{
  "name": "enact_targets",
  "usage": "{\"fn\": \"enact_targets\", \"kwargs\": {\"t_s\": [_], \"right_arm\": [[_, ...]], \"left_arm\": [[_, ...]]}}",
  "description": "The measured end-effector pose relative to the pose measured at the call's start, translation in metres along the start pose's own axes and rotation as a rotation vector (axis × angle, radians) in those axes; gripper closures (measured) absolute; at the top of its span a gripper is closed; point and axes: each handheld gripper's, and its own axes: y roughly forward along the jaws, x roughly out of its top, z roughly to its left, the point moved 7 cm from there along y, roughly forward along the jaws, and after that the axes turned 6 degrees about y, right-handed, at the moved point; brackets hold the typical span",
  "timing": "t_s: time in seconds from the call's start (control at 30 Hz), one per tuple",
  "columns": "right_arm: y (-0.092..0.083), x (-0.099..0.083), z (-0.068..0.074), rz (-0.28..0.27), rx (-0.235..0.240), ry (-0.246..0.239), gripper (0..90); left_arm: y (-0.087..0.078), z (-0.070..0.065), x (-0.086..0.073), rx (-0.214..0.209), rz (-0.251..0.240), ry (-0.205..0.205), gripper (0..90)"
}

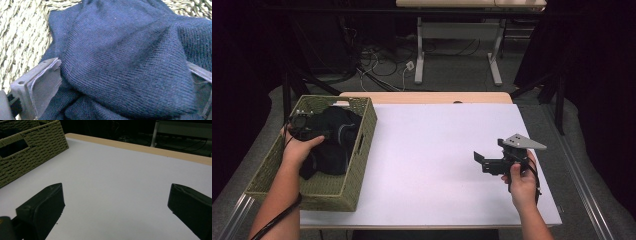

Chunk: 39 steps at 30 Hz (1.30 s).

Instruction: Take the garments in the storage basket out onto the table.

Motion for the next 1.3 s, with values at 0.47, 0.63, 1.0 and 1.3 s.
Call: {"fn": "enact_targets", "kwargs": {"t_s": [0.47, 0.63, 1.0, 1.3], "right_arm": [[0.003, -0.003, 0.001, 0.013, 0.004, -0.004, 0.4], [0.004, -0.003, 0.001, 0.017, -0.001, -0.001, 0.4], [0.006, -0.005, 0.002, 0.023, 0.004, -0.007, 0.4], [0.008, -0.006, 0.004, 0.031, 0.008, -0.01, 0.5]], "left_arm": [[0.017, -0.002, -0.009, -0.041, 0.04, -0.074, 0.0], [0.025, -0.008, -0.012, -0.065, 0.058, -0.09, 0.0], [0.032, -0.016, -0.013, -0.098, 0.072, -0.096, 0.0], [0.036, -0.018, -0.015, -0.108, 0.059, -0.104, 0.0]]}}
